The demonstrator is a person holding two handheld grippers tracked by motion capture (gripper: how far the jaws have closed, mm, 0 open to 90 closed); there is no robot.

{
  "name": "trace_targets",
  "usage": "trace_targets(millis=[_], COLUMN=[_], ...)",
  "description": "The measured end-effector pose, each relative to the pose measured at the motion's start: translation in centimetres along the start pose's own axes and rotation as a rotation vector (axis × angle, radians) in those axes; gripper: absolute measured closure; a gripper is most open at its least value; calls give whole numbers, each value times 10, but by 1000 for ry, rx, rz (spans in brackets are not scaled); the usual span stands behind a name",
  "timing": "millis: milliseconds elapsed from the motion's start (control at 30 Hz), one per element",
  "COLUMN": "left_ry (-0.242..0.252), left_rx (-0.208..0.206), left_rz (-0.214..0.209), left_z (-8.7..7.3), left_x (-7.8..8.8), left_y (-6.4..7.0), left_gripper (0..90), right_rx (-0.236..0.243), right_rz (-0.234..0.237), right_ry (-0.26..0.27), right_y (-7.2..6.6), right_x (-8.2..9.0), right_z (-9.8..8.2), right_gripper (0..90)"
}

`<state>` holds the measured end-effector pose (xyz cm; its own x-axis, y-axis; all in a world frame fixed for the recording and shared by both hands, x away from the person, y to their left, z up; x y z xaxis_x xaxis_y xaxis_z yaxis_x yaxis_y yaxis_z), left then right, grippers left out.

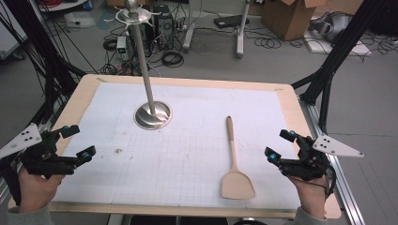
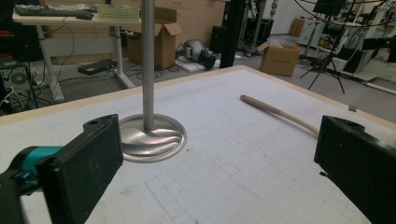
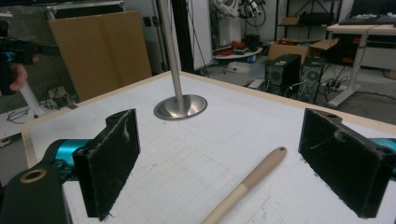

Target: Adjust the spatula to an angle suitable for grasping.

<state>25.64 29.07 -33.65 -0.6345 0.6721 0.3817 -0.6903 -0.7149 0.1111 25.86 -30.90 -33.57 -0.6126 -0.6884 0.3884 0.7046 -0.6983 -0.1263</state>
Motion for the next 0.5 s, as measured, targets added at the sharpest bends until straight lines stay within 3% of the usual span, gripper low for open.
trace_targets(millis=[267,367,400,500], left_ry=[-3,-5,-8,-14], left_rx=[-5,-1,0,1], left_rz=[2,-2,-7,-5], left_z=[0,0,0,-1], left_x=[0,0,0,-1], left_y=[1,1,1,1], left_gripper=[17,17,17,17], right_rx=[11,-10,-36,-44], right_rz=[-24,-57,-83,-91], right_ry=[-32,-32,-29,-35], right_y=[-1,1,4,6], right_x=[-6,-8,-9,-11], right_z=[0,0,0,-2], right_gripper=[119,118,118,119])
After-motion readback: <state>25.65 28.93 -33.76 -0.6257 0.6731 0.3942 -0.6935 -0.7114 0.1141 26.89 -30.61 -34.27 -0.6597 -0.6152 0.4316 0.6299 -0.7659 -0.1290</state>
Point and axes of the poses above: each handheld gripper's, and its own axes: x roughly backward along the jaws, z roughly out of its top, y roughly to its right, the point moved 3 cm from there along -x, roughly forward along the jaws, and after that the axes turned 13 degrees about -y, right-handed, at the moved point
